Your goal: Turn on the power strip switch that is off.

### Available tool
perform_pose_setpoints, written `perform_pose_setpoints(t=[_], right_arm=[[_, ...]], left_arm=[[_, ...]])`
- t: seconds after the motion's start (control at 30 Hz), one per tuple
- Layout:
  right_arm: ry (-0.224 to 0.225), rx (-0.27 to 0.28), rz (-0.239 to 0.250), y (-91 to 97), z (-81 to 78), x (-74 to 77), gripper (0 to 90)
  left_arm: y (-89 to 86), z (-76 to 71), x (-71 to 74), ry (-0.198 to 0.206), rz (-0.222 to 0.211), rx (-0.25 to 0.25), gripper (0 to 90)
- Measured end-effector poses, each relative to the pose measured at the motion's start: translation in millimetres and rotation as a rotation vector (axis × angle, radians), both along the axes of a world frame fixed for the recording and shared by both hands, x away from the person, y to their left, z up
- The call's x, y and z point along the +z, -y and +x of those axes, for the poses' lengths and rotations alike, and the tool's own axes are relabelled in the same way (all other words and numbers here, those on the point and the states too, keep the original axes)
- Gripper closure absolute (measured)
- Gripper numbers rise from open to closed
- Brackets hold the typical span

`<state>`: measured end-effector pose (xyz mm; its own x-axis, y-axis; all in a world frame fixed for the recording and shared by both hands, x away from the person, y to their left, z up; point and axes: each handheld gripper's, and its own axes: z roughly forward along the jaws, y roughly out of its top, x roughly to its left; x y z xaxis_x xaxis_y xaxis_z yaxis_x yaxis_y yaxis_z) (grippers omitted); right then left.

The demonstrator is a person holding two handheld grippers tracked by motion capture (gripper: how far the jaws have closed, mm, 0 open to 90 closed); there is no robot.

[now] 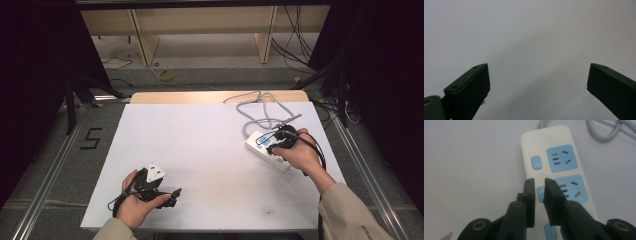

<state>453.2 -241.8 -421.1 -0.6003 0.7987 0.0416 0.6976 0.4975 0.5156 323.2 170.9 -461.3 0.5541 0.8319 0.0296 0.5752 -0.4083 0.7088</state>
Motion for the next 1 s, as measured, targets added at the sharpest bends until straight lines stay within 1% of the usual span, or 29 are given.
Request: perform_pose_setpoints(t=[0.2, 0.33, 0.43, 0.8, 1.0], right_arm=[[0.011, 0.006, 0.012, -1.2, -4.1, 2.9, 76.9], [0.017, 0.02, 0.018, -3.7, -7.8, 4.3, 74.6], [0.024, 0.023, 0.034, -4.3, -11.6, 5.3, 72.1], [0.047, 0.035, 0.063, 2.1, -26.1, 5.9, 67.5], [0.075, 0.044, 0.078, 4.8, -34.0, 6.0, 65.2]], left_arm=[[0.5, -0.1, 0.3, 0.0, 0.001, -0.001, 4.0], [0.5, -0.1, 0.1, 0.001, 0.0, -0.001, 4.0], [0.8, -0.4, 0.4, 0.001, -0.002, 0.002, 4.0], [0.9, -0.1, 0.4, -0.003, 0.008, -0.003, 4.0], [1.1, 0.0, 0.3, -0.005, 0.008, -0.003, 4.0]])
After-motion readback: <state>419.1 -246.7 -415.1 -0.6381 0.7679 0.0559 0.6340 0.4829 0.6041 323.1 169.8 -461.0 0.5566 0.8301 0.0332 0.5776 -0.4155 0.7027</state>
